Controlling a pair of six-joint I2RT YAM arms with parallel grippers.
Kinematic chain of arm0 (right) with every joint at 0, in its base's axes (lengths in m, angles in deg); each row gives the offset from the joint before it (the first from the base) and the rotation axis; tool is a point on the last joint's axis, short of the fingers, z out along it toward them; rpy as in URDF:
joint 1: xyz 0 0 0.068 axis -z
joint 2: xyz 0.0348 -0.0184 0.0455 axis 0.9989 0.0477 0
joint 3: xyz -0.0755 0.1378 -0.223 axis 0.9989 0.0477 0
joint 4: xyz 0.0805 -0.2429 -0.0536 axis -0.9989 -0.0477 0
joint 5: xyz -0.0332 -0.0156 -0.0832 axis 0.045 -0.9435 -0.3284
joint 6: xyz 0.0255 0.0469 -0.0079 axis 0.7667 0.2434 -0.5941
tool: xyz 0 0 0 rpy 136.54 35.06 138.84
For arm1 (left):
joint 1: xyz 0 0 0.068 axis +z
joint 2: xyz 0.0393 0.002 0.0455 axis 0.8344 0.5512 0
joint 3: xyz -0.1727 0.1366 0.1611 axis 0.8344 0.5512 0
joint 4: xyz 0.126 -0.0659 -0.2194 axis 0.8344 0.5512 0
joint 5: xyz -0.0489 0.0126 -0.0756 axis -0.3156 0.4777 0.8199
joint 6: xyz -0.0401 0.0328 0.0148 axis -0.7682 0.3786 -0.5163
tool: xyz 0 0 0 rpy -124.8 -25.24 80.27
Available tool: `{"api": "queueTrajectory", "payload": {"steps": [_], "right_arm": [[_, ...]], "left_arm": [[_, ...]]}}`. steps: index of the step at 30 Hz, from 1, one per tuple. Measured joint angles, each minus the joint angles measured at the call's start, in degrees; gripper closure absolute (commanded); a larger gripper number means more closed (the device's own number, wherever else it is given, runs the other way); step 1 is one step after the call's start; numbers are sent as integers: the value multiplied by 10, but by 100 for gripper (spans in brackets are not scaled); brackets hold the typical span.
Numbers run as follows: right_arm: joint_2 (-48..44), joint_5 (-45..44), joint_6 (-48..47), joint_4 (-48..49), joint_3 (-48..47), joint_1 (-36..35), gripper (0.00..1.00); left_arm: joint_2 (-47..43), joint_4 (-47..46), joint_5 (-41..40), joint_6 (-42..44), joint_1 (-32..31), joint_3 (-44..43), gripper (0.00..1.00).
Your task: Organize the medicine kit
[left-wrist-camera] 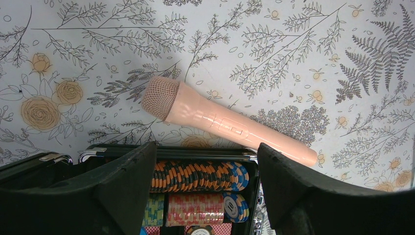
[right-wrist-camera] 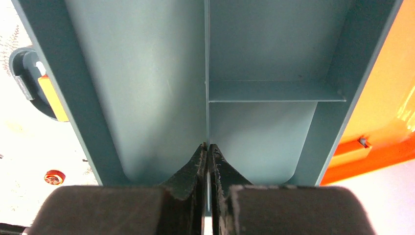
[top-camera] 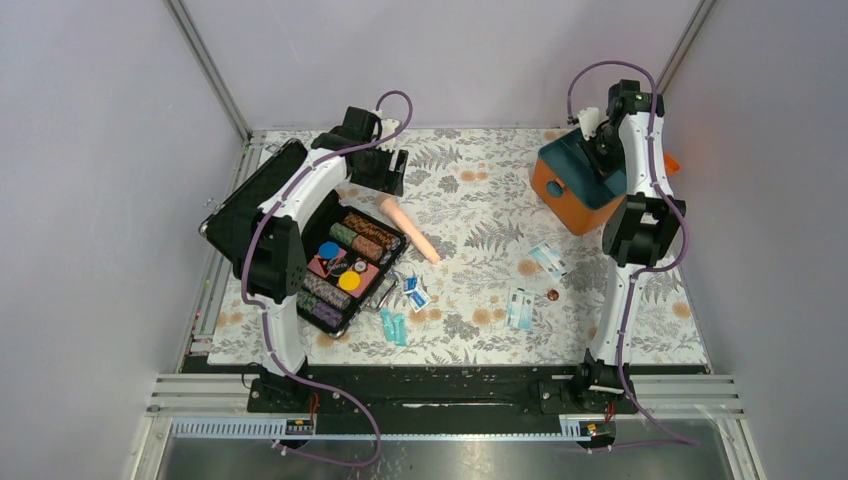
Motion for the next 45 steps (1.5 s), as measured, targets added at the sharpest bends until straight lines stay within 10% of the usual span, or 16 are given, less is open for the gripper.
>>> {"api": "queueTrajectory", "payload": {"steps": [20,45], "right_arm": [[4,13,45,10,-10,-1,45],[-6,74,70,64,-7,-128,55]], "left_arm": [[0,0,-2,6,0,0,25],[0,0,-12,14,-5,5,25]]}}
